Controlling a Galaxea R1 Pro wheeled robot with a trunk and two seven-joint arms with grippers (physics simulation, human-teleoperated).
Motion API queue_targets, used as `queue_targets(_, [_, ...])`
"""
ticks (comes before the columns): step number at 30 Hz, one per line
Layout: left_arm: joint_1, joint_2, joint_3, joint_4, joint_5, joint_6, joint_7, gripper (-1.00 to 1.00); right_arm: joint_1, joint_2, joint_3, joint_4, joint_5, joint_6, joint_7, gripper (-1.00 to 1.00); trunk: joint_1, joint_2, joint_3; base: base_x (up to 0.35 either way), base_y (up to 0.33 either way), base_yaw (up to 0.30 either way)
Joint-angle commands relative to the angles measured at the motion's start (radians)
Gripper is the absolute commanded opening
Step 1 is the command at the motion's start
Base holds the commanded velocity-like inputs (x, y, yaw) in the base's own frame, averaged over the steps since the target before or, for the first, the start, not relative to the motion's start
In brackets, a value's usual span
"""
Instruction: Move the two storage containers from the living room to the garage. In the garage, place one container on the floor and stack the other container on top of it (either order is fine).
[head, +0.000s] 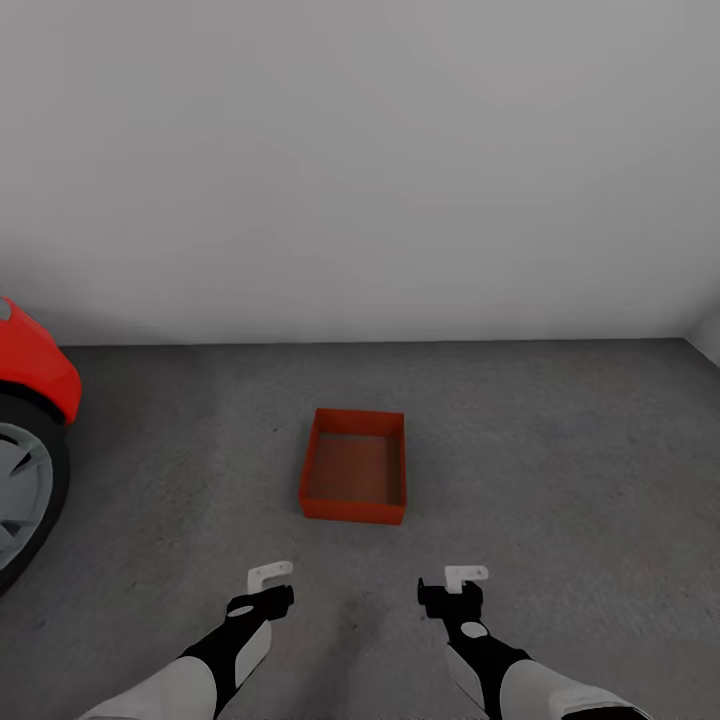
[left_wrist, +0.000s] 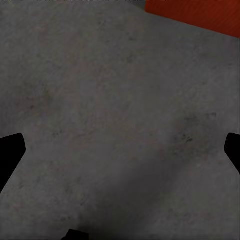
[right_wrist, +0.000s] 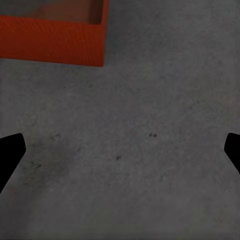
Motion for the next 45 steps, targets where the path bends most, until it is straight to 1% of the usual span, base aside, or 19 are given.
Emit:
queue_targets(1, [0.000, 0.000, -0.002, 0.000, 0.009, -0.002, 0.003, 1.00, -0.001, 0.000, 0.006, 0.001, 0.002, -0.001, -0.007, 1.00, 0.000, 0.000, -0.001, -0.005, 0.000, 0.000])
queue_targets(4, [0.000, 0.000, -0.002, 0.000, 0.009, -0.002, 0.003, 1.00, -0.001, 0.000, 0.006, 0.001, 0.002, -0.001, -0.007, 1.00, 0.000, 0.000, -0.001, -0.003, 0.000, 0.000])
queue_targets(21, [0.000, 0.000, -0.002, 0.001, 0.008, 0.003, 0.004, 1.00, -0.001, 0.000, 0.006, 0.001, 0.002, -0.001, -0.007, 1.00, -0.065, 0.119, 0.053, 0.000, 0.000, 0.000])
queue_targets(35, [0.000, 0.003, -0.002, 0.011, 0.008, 0.001, 0.005, 1.00, -0.001, -0.001, 0.006, 0.002, 0.001, -0.001, -0.007, 1.00, -0.065, 0.119, 0.053, 0.000, 0.000, 0.000])
queue_targets(38, [0.000, 0.014, -0.002, 0.034, 0.010, 0.000, 0.005, 1.00, -0.001, -0.005, 0.006, 0.002, 0.002, 0.000, -0.011, 1.00, -0.065, 0.119, 0.053, 0.000, 0.000, 0.000])
queue_targets(40, [0.000, 0.031, -0.001, 0.064, 0.010, -0.002, 0.004, 1.00, -0.002, -0.011, 0.006, 0.001, 0.004, 0.001, -0.012, 1.00, -0.065, 0.119, 0.053, 0.000, 0.000, 0.000])
queue_targets(41, [0.000, 0.047, -0.001, 0.083, 0.010, -0.002, 0.003, 1.00, -0.004, -0.024, 0.006, 0.001, 0.004, 0.002, -0.012, 1.00, -0.065, 0.119, 0.053, 0.000, 0.000, 0.000])
queue_targets(42, [0.000, 0.056, -0.001, 0.091, 0.010, -0.001, 0.003, 1.00, -0.004, -0.034, 0.007, 0.001, 0.004, 0.004, -0.012, 1.00, -0.065, 0.119, 0.053, 0.000, 0.000, 0.000])
queue_targets(43, [0.000, 0.074, -0.001, 0.105, 0.011, 0.000, 0.002, 1.00, -0.005, -0.056, 0.007, 0.001, 0.003, 0.008, -0.011, 1.00, -0.065, 0.119, 0.053, 0.000, 0.000, 0.000])
queue_targets(44, [0.000, 0.083, -0.001, 0.112, 0.012, 0.001, 0.002, 1.00, -0.005, -0.068, 0.007, 0.002, 0.002, 0.009, -0.010, 1.00, -0.065, 0.119, 0.053, 0.000, 0.000, 0.000])
queue_targets(45, [0.000, 0.101, 0.000, 0.127, 0.013, 0.001, 0.002, 1.00, -0.006, -0.089, 0.006, 0.002, 0.002, 0.012, -0.008, 1.00, -0.065, 0.119, 0.053, 0.000, 0.000, 0.000])
